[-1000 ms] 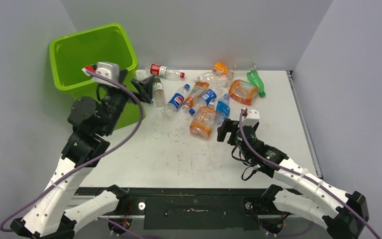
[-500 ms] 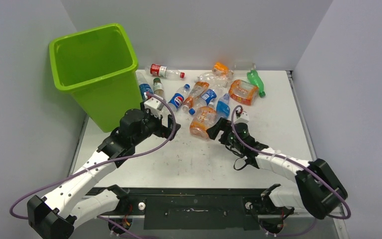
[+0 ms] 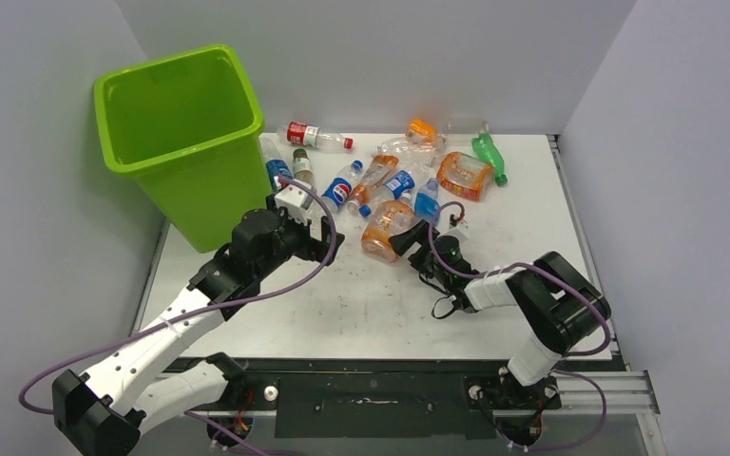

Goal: Put the plastic bottles in the bin
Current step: Pick up the plastic bottle at the center of the board.

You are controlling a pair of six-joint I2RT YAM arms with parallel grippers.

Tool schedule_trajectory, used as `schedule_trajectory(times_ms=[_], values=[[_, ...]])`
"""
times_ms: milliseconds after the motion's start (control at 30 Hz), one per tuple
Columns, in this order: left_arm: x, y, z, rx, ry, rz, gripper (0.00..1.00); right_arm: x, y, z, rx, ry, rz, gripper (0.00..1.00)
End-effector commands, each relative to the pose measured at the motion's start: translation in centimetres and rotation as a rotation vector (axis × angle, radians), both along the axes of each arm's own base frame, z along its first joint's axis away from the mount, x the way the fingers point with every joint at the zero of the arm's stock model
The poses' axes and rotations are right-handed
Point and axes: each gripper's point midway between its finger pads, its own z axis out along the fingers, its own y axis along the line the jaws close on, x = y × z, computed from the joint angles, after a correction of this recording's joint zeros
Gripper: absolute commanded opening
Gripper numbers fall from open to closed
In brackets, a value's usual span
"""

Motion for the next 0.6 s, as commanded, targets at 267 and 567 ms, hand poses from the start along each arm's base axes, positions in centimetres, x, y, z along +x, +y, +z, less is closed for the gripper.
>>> schedule_trajectory(times_ms=[267,567], values=[[0.5,-1.0,0.7,-0.017,0.005,-0.016,0.96,2.4,0.8,-0.3,0.199,-0.061,-0.060,0.89],[0.4,-1.0,0.5,-0.001,0.001,-0.018,0.96,1.5,1.0,-1.2,0.192,-0.055,-0.020,0.48]])
